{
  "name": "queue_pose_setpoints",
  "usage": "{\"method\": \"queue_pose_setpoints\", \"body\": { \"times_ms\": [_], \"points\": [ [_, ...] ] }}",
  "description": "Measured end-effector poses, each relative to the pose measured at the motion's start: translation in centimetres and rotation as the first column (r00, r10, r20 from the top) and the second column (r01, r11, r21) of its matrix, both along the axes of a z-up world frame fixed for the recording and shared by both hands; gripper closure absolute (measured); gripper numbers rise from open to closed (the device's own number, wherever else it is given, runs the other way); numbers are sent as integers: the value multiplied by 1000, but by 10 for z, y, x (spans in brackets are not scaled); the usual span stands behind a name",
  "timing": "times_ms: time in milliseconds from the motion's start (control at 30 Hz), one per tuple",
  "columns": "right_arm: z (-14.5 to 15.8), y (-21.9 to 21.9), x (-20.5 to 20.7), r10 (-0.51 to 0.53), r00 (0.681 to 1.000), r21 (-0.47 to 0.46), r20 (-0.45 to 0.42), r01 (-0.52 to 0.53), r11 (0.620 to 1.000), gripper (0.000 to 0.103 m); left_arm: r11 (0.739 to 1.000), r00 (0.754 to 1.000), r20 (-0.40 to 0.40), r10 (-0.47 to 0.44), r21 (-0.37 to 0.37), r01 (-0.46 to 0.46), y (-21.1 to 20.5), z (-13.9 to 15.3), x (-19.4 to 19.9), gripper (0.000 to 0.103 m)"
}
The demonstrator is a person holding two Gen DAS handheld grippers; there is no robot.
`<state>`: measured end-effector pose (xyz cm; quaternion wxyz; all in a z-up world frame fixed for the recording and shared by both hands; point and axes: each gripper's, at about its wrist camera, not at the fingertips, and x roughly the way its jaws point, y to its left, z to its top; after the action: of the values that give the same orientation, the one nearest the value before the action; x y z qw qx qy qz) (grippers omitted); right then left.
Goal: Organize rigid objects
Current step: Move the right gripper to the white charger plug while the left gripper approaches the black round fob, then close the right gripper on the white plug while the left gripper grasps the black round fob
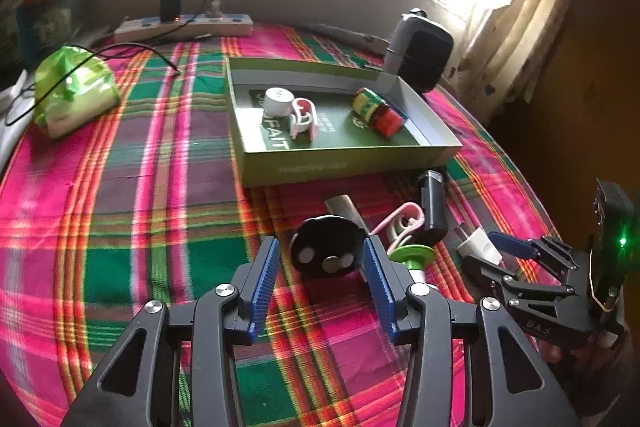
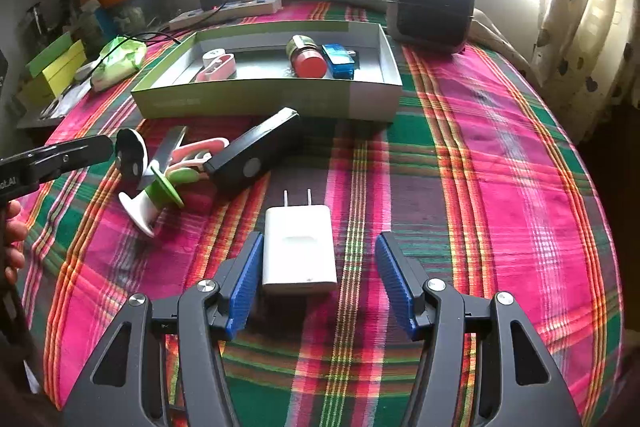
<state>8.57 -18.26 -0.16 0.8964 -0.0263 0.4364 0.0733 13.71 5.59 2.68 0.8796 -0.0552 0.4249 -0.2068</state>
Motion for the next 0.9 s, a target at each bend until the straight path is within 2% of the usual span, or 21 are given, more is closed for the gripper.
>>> {"method": "queue_pose_setpoints", "body": {
  "times_ms": [67, 133, 233, 900],
  "points": [
    [0, 1, 0, 2, 1000, -6, 3, -2, 1000, 49, 1000, 1000, -5, -6, 5, 6, -2, -2, 1, 60],
    [1, 2, -1, 7, 1000, -6, 7, -7, 1000, 60, 1000, 1000, -11, -7, 6, 7, -3, -3, 3, 60],
    [2, 2, -2, 15, 1000, -6, 9, -15, 1000, 68, 1000, 1000, -12, -8, 8, 8, -3, -4, 5, 60],
    [1, 3, -1, 32, 999, 1, 7, -32, 999, 68, 999, 999, -34, -4, 51, 6, -14, -11, 25, 60]
  ]
}}
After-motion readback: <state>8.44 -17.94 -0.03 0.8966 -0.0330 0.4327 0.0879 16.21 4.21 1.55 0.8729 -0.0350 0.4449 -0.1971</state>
